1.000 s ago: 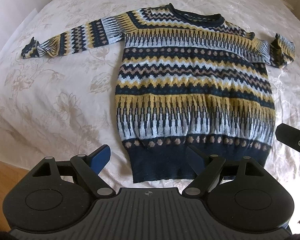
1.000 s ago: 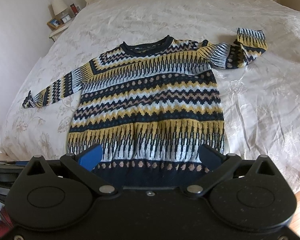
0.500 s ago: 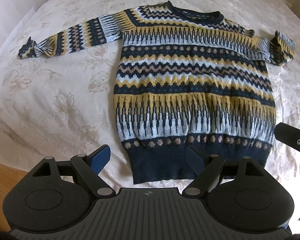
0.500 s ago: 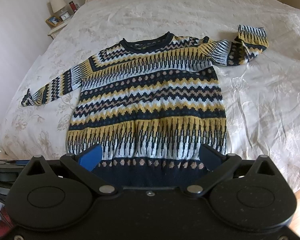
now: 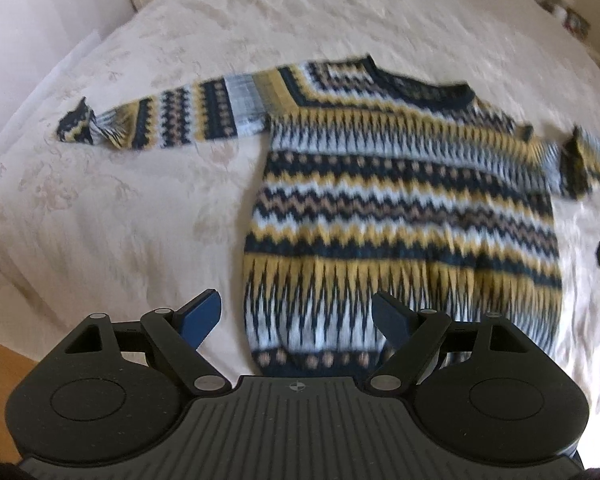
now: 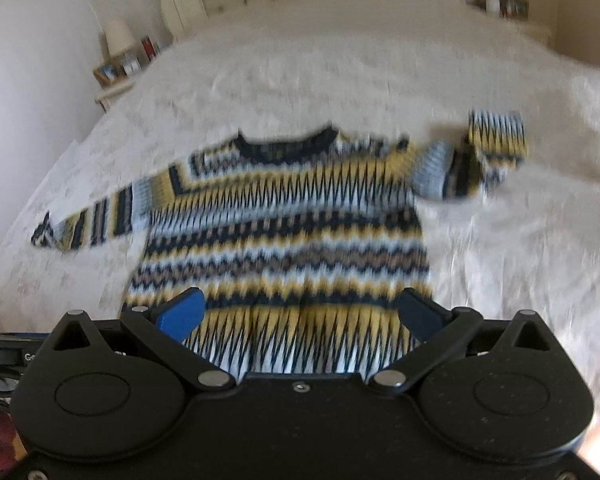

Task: Fold small clothes
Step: 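Reach to a sweater sleeve cuff and close the right gripper on it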

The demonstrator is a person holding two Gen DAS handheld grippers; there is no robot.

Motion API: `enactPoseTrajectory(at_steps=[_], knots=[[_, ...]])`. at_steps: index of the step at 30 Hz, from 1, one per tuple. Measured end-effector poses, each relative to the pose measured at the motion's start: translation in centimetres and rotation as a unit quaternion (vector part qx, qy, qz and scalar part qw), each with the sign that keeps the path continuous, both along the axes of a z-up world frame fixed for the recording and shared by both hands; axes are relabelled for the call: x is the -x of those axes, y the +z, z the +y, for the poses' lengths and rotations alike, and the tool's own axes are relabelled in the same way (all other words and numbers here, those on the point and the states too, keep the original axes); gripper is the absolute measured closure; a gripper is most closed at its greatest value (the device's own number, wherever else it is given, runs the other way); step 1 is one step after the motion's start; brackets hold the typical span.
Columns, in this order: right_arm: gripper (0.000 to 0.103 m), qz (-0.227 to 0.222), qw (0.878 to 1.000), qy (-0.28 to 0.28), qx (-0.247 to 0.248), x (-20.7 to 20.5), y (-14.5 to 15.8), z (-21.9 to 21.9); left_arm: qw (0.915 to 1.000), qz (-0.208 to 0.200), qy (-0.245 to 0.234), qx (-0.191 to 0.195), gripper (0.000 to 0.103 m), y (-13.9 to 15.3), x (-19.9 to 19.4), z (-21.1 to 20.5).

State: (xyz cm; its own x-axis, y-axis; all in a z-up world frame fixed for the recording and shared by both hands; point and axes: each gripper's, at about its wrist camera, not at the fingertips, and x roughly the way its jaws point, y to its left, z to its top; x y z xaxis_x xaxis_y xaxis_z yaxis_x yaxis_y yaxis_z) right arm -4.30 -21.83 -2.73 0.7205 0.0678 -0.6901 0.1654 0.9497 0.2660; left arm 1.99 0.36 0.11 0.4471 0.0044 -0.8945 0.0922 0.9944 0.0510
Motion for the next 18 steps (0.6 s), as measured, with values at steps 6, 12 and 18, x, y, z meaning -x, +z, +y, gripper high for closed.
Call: enactPoseTrajectory(at_steps=[6, 12, 18], knots=[[0.001, -0.085, 0.994, 0.012, 0.069, -3.3, 0.7, -1.5, 0.9993, -0.018, 0.007, 0.032, 0.025, 0.1, -3.0, -1.4], [0.001, -0.125, 0.983, 0.023, 0.132, -9.3, -0.4, -3.6, 0.9979, -0.051, 0.01, 0.039, 0.03, 0.2, -5.7, -3.9], [0.002, -0.05, 0.985, 0.13, 0.102, -18.3, -3.4, -6.0, 0.9972, -0.05, 0.022, 0.05, 0.03, -0.3, -7.6, -5.4]])
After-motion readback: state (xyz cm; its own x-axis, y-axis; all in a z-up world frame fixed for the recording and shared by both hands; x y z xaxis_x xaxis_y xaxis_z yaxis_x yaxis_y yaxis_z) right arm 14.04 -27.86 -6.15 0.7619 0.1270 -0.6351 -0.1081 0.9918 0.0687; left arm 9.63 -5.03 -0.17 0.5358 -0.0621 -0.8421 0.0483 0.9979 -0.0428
